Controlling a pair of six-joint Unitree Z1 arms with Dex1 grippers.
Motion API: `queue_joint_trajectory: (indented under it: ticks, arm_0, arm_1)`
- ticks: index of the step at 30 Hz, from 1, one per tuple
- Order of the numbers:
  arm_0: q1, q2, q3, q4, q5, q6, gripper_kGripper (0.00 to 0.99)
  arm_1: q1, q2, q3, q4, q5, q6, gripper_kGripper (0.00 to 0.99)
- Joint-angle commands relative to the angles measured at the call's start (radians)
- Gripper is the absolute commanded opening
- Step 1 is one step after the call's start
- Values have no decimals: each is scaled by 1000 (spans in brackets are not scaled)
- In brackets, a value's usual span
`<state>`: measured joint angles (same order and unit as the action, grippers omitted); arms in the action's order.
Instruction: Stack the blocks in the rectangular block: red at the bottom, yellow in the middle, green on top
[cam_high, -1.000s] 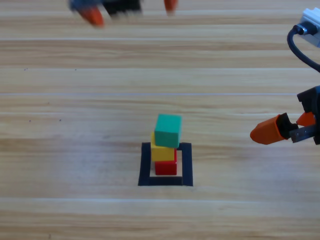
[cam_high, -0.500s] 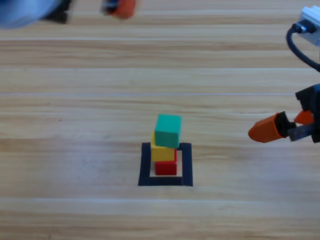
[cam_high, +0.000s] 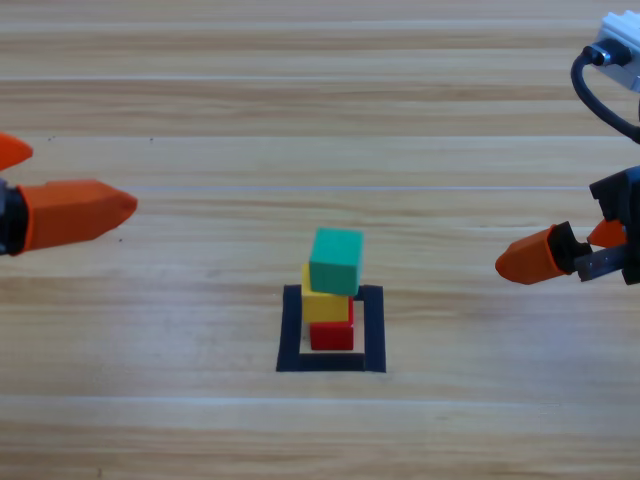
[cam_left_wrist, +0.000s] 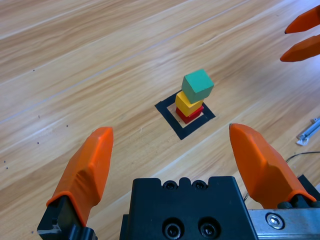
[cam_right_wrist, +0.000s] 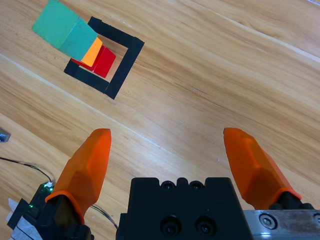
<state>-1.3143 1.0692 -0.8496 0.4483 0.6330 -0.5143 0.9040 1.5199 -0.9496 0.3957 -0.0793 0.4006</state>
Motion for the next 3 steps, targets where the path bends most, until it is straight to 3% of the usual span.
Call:
queue_joint_trajectory:
  ticks: [1,3]
  arm_0:
    - [-20,34,23,-22,-9,5,990]
    - [-20,43,23,-26,-7,4,990]
  arm_1:
    - [-17,48,28,-15,-7,-3,990]
    - [-17,48,28,-15,-7,-3,990]
